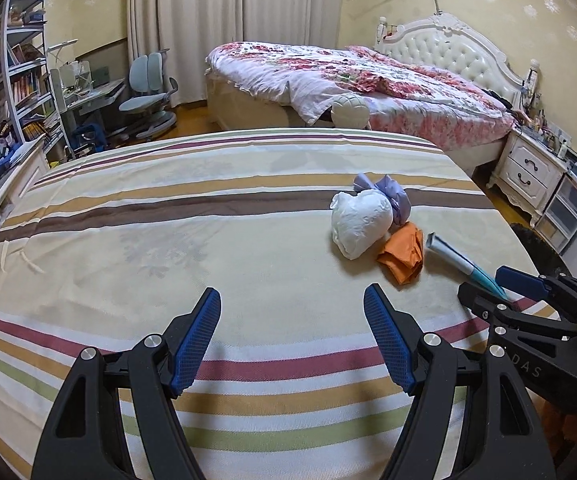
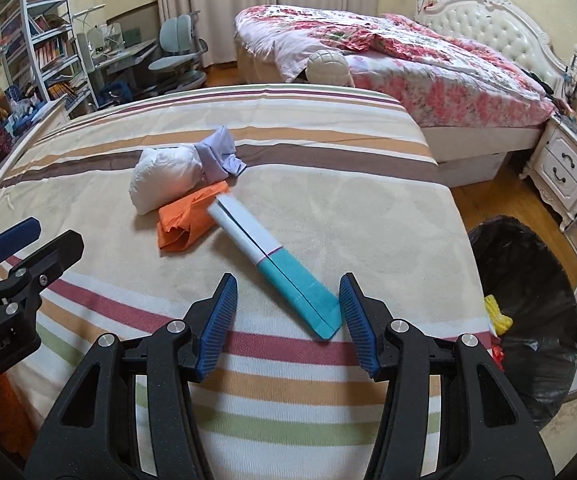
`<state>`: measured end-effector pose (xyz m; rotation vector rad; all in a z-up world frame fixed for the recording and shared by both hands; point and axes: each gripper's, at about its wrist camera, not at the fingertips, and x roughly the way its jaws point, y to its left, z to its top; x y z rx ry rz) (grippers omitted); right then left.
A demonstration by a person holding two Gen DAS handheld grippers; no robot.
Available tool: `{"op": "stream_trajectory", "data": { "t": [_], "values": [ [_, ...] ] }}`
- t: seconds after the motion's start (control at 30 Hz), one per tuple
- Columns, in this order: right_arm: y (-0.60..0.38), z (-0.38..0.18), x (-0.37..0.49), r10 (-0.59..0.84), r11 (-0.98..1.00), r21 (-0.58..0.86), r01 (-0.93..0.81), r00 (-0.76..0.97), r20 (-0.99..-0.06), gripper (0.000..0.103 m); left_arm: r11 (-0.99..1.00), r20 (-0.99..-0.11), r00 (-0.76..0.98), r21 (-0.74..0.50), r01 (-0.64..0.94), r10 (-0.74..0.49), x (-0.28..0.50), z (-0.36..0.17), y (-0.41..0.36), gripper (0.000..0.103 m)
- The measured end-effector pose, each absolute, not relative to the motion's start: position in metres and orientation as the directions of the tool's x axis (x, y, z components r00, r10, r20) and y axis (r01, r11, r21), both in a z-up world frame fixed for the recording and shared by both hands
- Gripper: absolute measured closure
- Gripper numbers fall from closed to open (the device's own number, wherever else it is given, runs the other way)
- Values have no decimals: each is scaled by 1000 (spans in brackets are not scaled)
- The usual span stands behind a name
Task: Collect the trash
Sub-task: 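Grasp the white and teal tube with the right tool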
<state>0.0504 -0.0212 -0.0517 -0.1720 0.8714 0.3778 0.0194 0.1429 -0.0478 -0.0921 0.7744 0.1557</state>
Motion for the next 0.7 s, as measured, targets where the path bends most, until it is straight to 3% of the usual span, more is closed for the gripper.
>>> {"op": "stream_trajectory", "data": {
  "t": [0.03, 0.13, 0.2, 0.7],
  "values": [
    [-21, -51, 51, 247, 923, 4, -384, 585, -773, 64, 985, -704, 703, -26, -171, 104, 21, -48, 144, 31],
    [-20, -51, 54, 240, 927, 6, -374, 584, -775, 77, 986, -709, 699, -33, -164, 92, 25, -50, 144, 31],
    [-20, -51, 56, 233, 932, 6, -362, 587, -775, 82, 987, -710, 699, -33, -157, 88, 29, -51, 144, 31],
    [-26, -52, 81, 211, 950, 16, -313, 602, -770, 82, 995, -715, 698, -32, -95, 44, 60, -52, 137, 31]
  ]
}}
